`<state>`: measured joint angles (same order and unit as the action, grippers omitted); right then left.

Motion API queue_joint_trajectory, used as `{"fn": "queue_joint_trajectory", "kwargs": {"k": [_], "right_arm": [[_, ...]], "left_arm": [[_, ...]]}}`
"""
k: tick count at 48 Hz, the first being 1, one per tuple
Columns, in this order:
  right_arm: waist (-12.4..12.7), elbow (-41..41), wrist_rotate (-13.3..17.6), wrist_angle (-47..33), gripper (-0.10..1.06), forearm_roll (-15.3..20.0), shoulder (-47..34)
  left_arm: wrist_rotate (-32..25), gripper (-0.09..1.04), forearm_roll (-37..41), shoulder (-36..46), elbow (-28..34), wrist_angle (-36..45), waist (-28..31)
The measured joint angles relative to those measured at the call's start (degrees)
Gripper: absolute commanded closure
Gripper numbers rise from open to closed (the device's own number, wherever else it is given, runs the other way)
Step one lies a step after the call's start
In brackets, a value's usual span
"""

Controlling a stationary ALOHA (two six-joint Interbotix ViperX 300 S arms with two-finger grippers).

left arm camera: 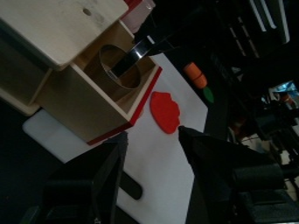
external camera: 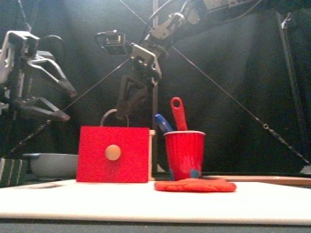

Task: Get the cutter from the drawer then cut the dough then place the extra dough in the bowl
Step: Place the cutter on the board

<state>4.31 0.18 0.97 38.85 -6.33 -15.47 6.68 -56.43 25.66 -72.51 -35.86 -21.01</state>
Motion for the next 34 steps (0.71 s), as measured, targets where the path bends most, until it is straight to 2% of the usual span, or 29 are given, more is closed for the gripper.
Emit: {"fn": "queue_joint_trajectory", "kwargs": {"k": [18,29,34], "right_arm": [[-2.29,2.72,0.70,4.13,0.45,-0.97,8.00],[-5.01,10.20,1.23,5.80,0.45,-0.62,16.00],[-6.59,15.21,1.14,5.71,0.45,1.05,19.86]], "left_arm": [[0.00,0.08,0.00,0.00,0.00,0.00,0.35],[0.00,0.08,0.00,0.09,0.00,0.00,1.14],[0.00,0.08,0.00,0.44,0.09,0.00,1.76]]}}
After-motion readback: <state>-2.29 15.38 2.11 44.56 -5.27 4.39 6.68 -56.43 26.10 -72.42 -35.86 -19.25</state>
